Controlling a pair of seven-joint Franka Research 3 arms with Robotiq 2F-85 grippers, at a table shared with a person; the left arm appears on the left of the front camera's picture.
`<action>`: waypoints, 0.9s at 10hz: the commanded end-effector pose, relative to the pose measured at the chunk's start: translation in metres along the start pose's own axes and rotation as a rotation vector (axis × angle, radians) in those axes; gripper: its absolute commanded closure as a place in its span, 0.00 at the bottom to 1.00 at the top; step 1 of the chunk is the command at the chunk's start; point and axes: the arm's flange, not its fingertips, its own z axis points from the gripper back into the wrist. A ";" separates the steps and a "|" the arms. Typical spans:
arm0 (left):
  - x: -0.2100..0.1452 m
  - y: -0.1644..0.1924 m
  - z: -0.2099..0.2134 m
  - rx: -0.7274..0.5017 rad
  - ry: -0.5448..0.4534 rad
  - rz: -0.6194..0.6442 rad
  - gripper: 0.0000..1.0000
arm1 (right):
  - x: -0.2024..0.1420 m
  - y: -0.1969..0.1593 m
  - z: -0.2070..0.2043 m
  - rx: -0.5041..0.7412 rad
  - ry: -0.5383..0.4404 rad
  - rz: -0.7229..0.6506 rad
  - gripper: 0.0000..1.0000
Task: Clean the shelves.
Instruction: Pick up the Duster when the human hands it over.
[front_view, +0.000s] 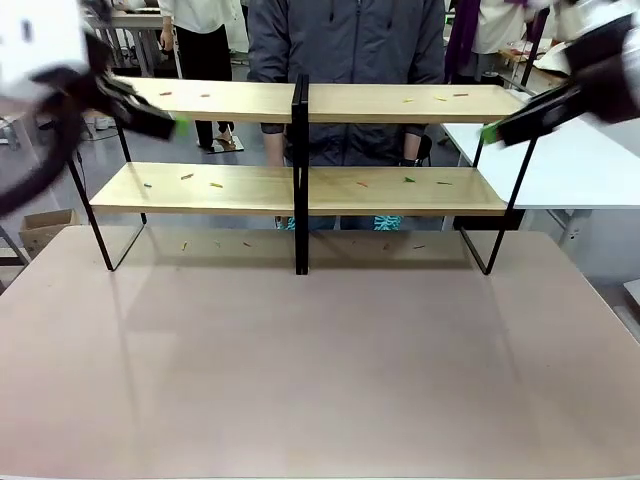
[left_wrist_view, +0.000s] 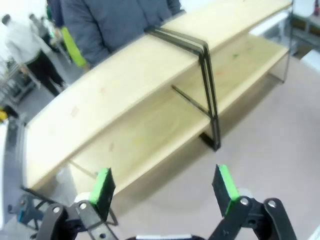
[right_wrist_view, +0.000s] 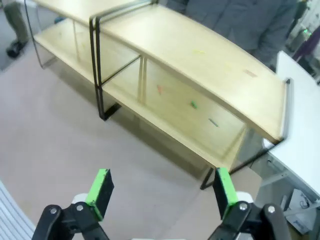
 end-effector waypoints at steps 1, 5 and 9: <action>-0.200 -0.048 0.122 -0.037 -0.005 0.028 0.00 | -0.170 0.027 0.044 0.036 0.032 -0.021 0.00; -0.230 -0.039 0.129 -0.141 0.008 0.054 0.00 | -0.172 0.031 0.044 0.049 0.011 0.008 0.00; -0.230 -0.033 0.117 -0.150 0.002 0.211 0.00 | -0.169 0.033 0.034 0.052 0.019 0.011 0.00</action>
